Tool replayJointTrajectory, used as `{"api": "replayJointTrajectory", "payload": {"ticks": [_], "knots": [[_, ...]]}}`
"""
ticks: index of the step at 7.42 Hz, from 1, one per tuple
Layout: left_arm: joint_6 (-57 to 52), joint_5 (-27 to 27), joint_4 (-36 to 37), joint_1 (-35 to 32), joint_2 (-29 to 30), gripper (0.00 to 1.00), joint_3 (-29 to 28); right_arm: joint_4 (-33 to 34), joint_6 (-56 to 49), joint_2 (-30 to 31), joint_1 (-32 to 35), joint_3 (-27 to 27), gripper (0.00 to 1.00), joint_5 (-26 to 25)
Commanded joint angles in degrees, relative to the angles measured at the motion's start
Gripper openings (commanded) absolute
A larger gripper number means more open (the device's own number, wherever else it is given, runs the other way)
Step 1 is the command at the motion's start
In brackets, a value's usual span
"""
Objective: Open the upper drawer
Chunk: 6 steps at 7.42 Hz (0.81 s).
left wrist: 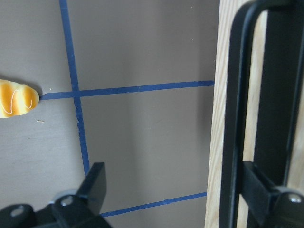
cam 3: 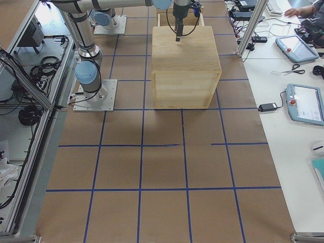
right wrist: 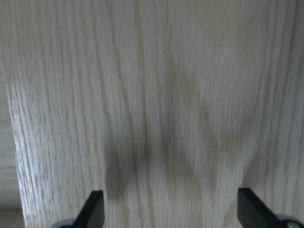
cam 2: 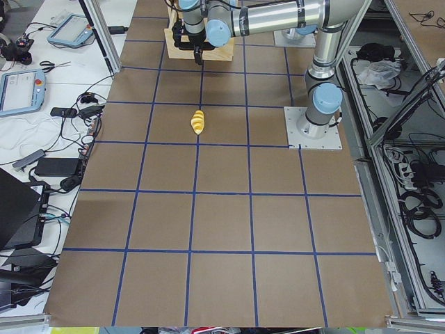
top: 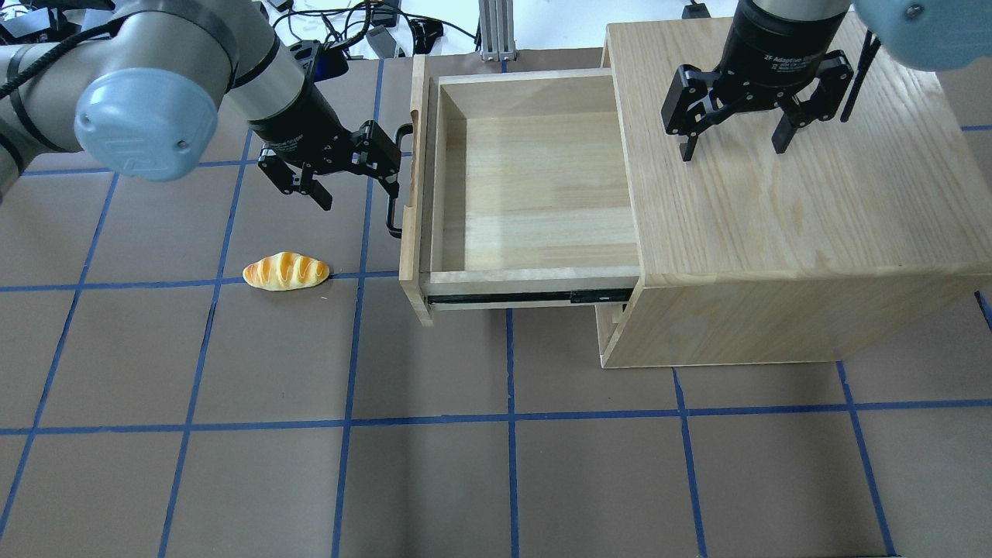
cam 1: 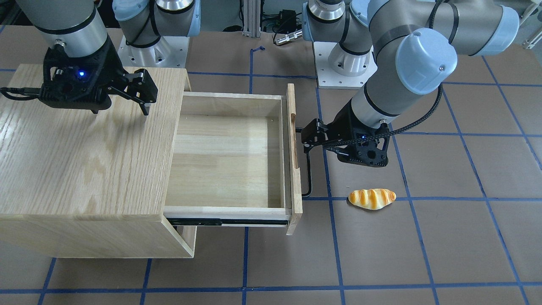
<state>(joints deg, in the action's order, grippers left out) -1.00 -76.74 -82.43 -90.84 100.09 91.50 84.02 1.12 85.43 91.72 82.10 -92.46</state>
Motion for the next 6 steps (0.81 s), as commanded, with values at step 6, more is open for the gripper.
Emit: {"api": "replayJointTrajectory", "payload": {"ticks": [6], "knots": [[-0.93, -18.35, -13.72, 0.14, -9.72, 1.00, -12.05, 0.00, -0.06, 0.00, -0.05, -0.01, 1.00, 0.00]]}}
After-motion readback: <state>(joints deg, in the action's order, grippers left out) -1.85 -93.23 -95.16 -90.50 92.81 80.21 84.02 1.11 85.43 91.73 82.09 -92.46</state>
